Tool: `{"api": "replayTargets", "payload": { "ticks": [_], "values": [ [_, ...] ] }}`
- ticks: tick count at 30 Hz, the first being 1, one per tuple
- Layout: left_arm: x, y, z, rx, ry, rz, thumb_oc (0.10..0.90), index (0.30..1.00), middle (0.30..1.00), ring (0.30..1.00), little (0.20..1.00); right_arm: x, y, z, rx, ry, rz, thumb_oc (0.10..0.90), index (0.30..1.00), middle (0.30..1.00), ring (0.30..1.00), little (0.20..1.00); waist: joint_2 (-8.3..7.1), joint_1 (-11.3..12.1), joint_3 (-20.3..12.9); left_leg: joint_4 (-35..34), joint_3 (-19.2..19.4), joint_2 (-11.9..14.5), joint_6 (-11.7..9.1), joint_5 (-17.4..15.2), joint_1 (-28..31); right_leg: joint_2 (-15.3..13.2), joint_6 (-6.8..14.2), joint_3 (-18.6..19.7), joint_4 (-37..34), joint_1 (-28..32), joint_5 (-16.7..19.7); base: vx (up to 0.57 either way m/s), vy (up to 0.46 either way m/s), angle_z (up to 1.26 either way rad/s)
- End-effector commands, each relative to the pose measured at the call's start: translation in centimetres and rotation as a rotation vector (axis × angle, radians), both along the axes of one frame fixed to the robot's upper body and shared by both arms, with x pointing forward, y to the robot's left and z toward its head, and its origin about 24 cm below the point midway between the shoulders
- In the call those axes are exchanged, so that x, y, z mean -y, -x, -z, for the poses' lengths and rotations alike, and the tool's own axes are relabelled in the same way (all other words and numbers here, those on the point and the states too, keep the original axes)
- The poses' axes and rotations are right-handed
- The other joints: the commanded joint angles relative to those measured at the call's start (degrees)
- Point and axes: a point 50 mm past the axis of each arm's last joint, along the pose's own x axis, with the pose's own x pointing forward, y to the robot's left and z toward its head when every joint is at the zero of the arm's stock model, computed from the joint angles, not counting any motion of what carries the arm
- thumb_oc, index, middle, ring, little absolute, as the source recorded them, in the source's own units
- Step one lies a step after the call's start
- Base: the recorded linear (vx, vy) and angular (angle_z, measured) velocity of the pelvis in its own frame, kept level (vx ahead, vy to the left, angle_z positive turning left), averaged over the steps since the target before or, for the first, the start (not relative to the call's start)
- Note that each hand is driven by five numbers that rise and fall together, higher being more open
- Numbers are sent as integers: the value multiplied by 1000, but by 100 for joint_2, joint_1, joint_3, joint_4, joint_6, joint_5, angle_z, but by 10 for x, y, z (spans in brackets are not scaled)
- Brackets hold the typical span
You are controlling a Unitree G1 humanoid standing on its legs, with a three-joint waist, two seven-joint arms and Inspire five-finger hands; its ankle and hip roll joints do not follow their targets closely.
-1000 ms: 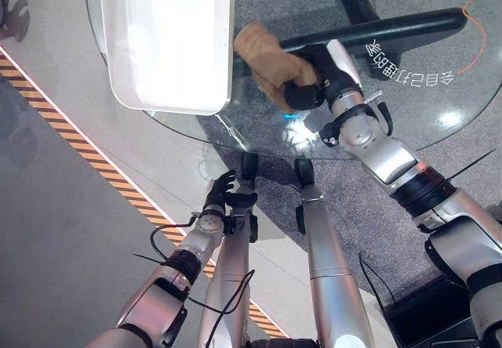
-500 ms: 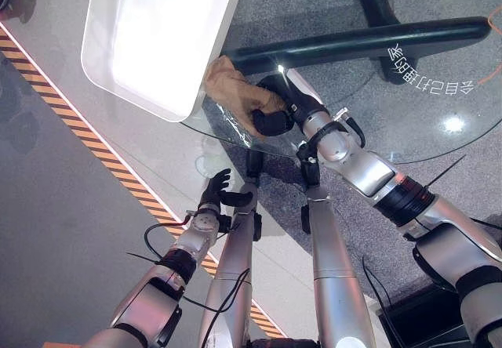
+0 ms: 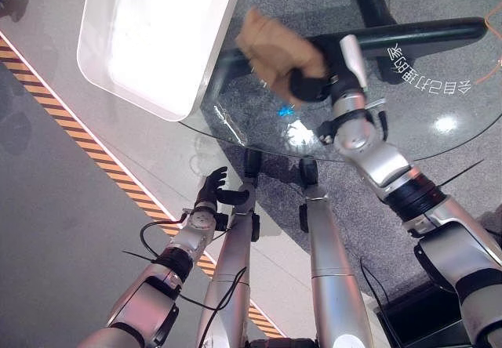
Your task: Wipe the table with a cloth and put it in the basket.
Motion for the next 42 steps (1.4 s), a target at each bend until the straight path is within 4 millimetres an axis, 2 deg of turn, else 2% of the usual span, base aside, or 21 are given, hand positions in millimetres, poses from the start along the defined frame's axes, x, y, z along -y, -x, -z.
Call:
{"api": "replayTargets", "payload": {
  "ticks": [1,7,10,19,21,24,30,35,42],
  "values": [
    [-9,13,22,-85,7,-88,800,900,900,900,900,62,3,-4,22,4,283,100,300,300,300,200,105,-113,-65,552,549,-233,415,-884,66,366,212,242,-873,-264,833,4,8,-6],
    [-14,9,20,-85,16,-115,800,900,900,900,900,85,5,-12,57,-102,395,100,300,300,300,200,40,-164,-65,526,585,-195,425,-892,96,364,210,243,-919,-230,850,0,-1,-9],
    [-18,8,20,-85,23,-132,800,900,900,900,900,109,9,-8,91,-203,485,100,300,300,300,200,3,-207,-65,521,596,-177,423,-914,105,368,224,249,-931,-210,849,0,0,0],
    [-30,9,20,-80,23,-162,800,900,900,900,900,158,29,4,126,-332,656,100,300,300,300,200,-74,-293,-65,523,641,-134,457,-942,50,355,238,248,-976,-241,873,-5,-9,-6],
    [-33,11,22,-76,23,-168,800,900,900,900,900,176,40,10,203,-444,741,100,300,300,300,200,-98,-329,-65,506,660,-119,465,-965,61,352,240,255,-1018,-209,863,-10,-25,-5],
    [-35,13,24,-75,24,-174,800,900,900,900,900,184,47,15,253,-491,789,100,300,300,300,200,-101,-362,-65,486,689,-104,474,-976,82,340,244,252,-1059,-186,868,-8,-8,-4],
    [-32,14,26,-70,30,-176,800,900,900,900,900,187,52,20,311,-547,825,100,300,300,300,200,-84,-402,-65,418,729,-85,481,-968,161,334,235,279,-1164,-104,886,-10,4,-10],
    [-29,13,25,-72,37,-172,800,900,900,900,900,177,47,14,301,-471,745,100,300,300,300,200,-51,-406,-65,381,729,-91,479,-945,171,320,233,279,-1196,-99,889,-1,1,-1],
    [-26,12,25,-70,55,-161,800,900,900,900,900,140,34,-11,339,-382,570,100,300,300,300,200,26,-350,-65,342,732,-85,457,-921,197,285,226,261,-1219,-85,862,-2,29,-3]
  ]
}}
